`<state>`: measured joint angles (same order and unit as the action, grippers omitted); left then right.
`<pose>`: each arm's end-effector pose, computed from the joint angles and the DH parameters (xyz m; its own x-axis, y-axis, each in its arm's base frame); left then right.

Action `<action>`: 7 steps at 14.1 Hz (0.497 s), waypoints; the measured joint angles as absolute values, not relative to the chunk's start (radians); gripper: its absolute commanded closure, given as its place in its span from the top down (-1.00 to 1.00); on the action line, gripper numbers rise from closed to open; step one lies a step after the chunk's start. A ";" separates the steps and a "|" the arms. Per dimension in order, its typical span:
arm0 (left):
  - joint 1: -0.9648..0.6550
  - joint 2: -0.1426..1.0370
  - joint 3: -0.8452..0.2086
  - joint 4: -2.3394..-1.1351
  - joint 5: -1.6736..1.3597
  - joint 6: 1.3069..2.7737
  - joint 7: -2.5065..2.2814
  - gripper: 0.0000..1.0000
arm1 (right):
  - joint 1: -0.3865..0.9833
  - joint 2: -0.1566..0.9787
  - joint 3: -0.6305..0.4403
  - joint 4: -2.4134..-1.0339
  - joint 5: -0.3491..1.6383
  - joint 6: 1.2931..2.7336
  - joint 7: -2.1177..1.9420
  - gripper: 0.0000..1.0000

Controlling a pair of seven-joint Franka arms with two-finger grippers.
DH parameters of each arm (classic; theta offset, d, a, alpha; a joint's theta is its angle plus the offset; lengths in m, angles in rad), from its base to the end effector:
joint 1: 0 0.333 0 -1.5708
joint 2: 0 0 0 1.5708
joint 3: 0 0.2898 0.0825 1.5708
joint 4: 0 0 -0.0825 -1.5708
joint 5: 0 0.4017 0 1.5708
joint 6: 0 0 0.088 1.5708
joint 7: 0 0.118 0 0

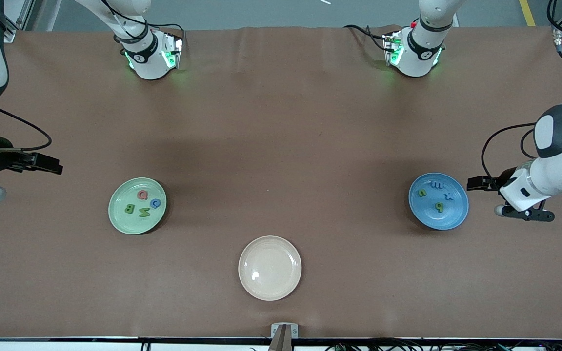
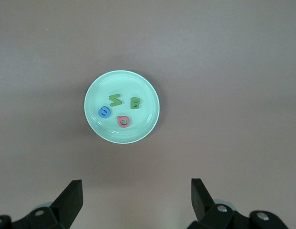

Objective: Sort upper and lower case letters into plates

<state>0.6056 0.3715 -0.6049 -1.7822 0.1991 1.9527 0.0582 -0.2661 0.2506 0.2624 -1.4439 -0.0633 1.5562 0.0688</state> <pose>0.6271 0.0346 0.3244 0.9840 -0.1271 -0.1250 -0.1228 -0.9915 0.0419 0.6299 -0.0257 0.5012 0.9889 -0.0728 -0.1293 -0.0724 -0.9973 0.0074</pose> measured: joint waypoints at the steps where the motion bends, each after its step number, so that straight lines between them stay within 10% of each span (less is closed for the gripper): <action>1: 0.527 0.329 -0.520 -1.782 0.155 1.952 0.079 0.98 | -0.266 0.252 0.263 -1.444 -0.063 1.556 0.069 1.00; 7: 0.129 0.180 -0.092 -1.782 0.022 1.948 0.099 0.99 | -0.236 0.226 0.259 -1.460 -0.063 1.554 0.068 1.00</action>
